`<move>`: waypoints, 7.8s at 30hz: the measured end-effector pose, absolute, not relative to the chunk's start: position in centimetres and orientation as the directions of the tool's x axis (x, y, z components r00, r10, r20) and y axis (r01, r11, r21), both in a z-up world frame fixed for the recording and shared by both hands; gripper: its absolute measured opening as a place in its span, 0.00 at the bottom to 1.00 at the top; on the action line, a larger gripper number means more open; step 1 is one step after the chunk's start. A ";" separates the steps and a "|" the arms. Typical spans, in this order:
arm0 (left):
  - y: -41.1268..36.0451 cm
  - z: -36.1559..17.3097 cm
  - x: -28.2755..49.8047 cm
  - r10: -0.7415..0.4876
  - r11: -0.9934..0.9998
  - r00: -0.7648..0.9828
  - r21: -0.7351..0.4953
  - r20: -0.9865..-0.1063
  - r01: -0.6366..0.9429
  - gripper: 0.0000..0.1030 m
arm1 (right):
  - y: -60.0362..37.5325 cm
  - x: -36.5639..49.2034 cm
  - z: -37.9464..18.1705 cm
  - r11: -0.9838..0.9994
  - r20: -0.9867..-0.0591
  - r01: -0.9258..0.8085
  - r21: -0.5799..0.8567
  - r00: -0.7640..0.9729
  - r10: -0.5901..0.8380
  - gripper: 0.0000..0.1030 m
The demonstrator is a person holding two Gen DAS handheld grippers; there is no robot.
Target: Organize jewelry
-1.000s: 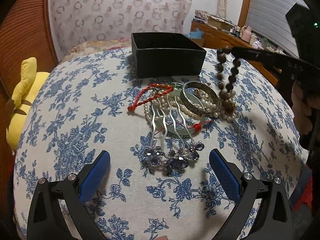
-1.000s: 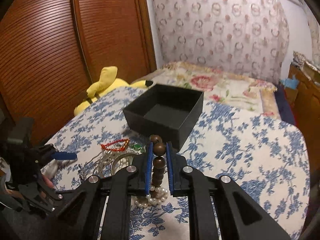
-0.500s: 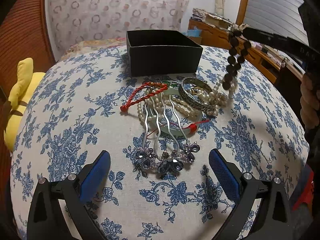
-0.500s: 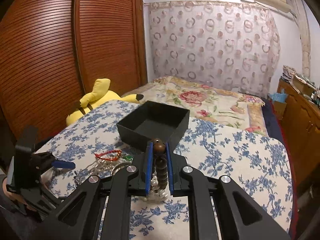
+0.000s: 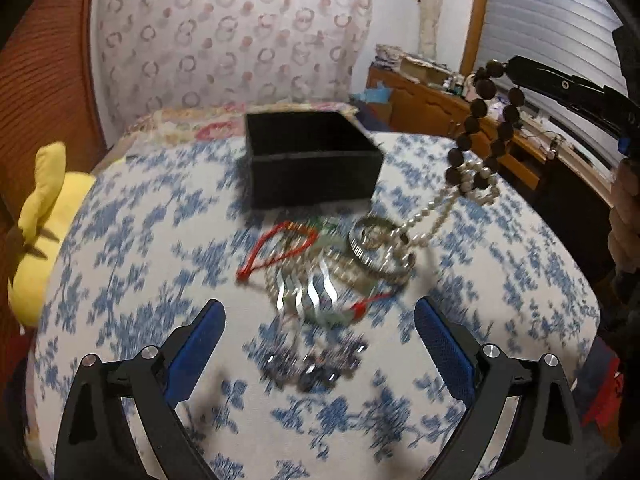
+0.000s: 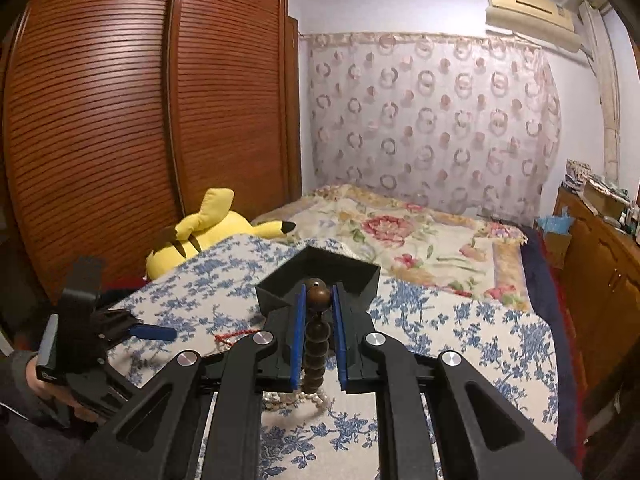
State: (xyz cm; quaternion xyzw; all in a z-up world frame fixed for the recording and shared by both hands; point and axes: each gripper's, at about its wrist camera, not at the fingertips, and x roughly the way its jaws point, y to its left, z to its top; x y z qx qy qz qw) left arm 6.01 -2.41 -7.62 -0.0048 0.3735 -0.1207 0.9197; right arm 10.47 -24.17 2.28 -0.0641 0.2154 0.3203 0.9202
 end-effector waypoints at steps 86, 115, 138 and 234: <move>-3.4 -4.4 10.2 -0.197 0.871 0.592 0.137 -0.781 0.471 0.02 | -25.2 11.8 -3.6 0.831 -0.544 -0.555 0.018 0.692 0.474 0.14; -0.5 -1.3 18.4 -0.249 0.957 0.731 -0.047 -0.636 0.286 0.00 | -19.9 17.5 1.8 0.805 -0.463 -0.593 0.025 0.707 0.535 0.14; 8.2 -10.8 10.9 -0.124 0.984 0.600 -0.019 -0.790 0.178 0.14 | -19.4 15.6 -0.5 0.794 -0.493 -0.608 0.029 0.682 0.540 0.14; -3.0 -11.2 6.9 -0.226 0.955 0.610 -0.049 -0.759 0.292 0.84 | -18.8 12.4 -11.8 0.698 -0.787 -0.716 -0.023 0.443 0.429 0.26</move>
